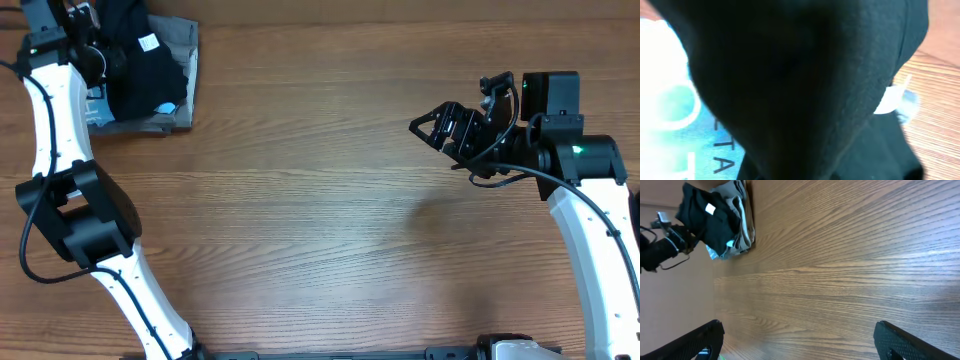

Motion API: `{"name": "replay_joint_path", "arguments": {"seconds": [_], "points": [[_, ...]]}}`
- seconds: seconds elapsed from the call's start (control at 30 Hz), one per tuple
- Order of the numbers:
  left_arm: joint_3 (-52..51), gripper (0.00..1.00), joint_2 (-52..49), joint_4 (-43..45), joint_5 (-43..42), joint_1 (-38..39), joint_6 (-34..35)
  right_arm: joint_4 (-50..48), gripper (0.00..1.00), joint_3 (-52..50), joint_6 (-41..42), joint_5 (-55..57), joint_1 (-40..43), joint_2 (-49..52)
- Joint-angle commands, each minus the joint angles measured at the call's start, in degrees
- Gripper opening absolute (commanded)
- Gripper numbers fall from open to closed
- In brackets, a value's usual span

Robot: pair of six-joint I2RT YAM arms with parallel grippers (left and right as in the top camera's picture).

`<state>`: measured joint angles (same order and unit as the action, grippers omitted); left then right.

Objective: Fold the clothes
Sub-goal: 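Release the black shirt on the stack and press it flat with the left gripper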

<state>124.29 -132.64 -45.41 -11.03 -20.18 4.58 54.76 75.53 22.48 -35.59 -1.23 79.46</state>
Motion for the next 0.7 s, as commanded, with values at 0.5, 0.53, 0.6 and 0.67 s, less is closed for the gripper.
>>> {"name": "replay_joint_path", "arguments": {"seconds": [0.5,0.53,0.6,0.67], "points": [[4.5,1.00,2.8,-2.4,11.9,-2.0,3.3,-0.5,1.00,-0.2,0.0,-0.1,-0.3,-0.2],[5.0,1.00,3.7,-2.6,12.6,-2.0,3.3,-0.5,1.00,-0.2,0.0,-0.1,-0.3,-0.2],[5.9,0.92,5.5,-2.6,12.9,-2.0,3.4,-0.5,1.00,-0.2,0.0,-0.1,-0.3,-0.2],[6.5,0.70,7.5,-2.4,12.9,-1.9,4.4,-0.4,1.00,-0.2,0.0,-0.1,-0.3,-0.2]]}}
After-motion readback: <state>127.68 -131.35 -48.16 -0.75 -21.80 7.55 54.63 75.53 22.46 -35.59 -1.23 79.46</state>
